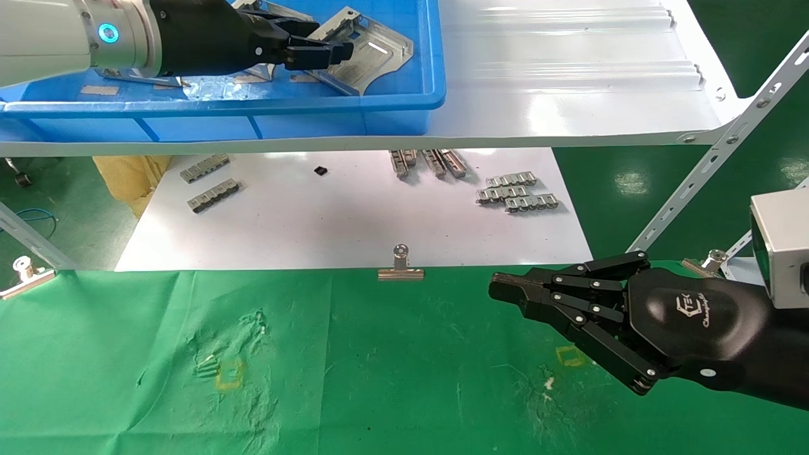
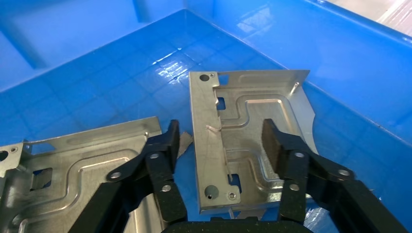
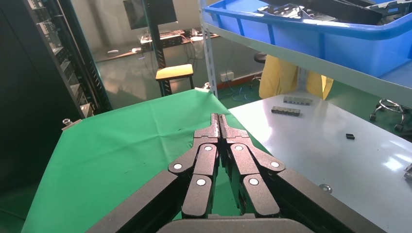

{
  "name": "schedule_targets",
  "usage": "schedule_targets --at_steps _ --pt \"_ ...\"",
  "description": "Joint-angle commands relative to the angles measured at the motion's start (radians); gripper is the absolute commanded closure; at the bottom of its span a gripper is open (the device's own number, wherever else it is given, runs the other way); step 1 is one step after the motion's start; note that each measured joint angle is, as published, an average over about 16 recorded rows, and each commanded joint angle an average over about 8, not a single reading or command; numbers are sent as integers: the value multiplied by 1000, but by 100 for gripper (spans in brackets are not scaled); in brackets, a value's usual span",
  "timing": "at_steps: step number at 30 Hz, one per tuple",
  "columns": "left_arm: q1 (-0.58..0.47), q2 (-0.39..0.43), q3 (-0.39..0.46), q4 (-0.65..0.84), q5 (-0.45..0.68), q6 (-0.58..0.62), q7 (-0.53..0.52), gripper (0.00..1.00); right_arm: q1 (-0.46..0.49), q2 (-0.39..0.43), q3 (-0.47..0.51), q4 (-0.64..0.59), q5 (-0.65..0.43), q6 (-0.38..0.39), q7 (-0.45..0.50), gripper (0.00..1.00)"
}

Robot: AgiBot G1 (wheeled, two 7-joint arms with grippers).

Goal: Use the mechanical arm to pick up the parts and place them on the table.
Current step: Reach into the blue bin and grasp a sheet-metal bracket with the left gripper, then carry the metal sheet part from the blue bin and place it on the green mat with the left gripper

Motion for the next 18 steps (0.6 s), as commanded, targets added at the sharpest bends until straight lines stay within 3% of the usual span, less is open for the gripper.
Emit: schedule_targets --at_steps 1,18 --pt "-1 1 0 4 1 -2 1 100 0 0 0 0 0 0 0 100" --pt "-8 -6 -2 11 -3 -7 18 100 0 0 0 0 0 0 0 100"
